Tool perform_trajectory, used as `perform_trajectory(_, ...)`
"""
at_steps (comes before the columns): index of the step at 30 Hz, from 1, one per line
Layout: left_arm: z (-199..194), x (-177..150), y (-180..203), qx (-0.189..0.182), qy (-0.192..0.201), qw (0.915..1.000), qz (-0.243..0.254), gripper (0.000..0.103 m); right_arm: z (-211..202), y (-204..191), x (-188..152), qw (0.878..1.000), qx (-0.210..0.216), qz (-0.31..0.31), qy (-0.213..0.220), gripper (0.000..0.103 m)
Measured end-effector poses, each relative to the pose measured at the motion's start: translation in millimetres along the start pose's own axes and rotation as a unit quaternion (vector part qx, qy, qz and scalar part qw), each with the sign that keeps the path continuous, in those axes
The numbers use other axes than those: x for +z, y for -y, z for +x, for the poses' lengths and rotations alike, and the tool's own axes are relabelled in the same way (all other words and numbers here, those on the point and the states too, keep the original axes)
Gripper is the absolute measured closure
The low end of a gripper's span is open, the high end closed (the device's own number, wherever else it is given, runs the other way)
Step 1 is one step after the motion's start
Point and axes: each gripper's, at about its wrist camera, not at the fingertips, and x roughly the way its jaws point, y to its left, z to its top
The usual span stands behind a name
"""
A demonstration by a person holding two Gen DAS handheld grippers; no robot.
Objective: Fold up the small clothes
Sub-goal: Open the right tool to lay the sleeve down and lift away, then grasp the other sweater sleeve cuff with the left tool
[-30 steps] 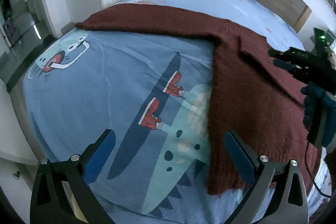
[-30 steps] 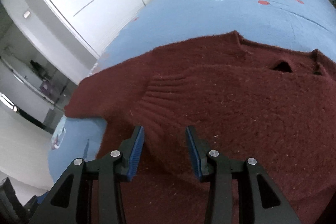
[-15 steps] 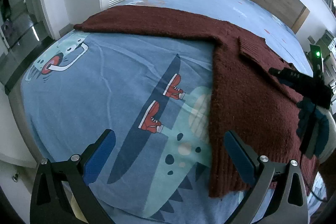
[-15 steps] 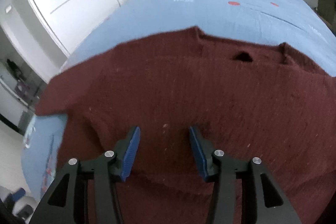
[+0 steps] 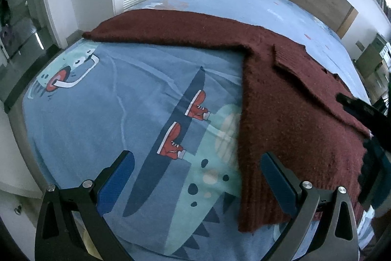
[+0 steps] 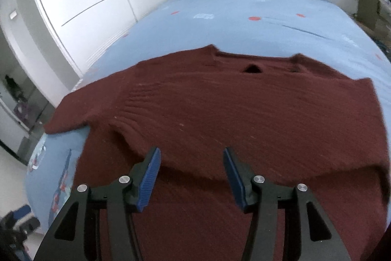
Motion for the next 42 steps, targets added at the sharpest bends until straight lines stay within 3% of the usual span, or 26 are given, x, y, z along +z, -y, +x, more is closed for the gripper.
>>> perform_trajectory(11,-5.5,-0.3,-7.6,0.019,0.016,0.9996,-0.011,0.001,-52.7,41.1,-46.1,0.998,-0.042,0.052,0.002,0.047)
perform_trajectory(18,-9.6,8.3,-17.0,0.0,0.027,0.9994,-0.021,0.002,-77.1,60.8,-72.7,0.994,-0.069,0.083,-0.003,0.047)
perform_trajectory(28,1.1,25.4,-27.5,-0.023,0.017,0.9993,-0.025,0.002,-109.2,80.3,-81.6,0.989,-0.113,0.098,0.009,0.047)
perform_trajectory(42,19.9,77.3,-69.3,-0.005,0.043,0.9977,-0.052,0.002,-112.4,78.2,-84.1,0.987,-0.129,0.1,0.008,0.047)
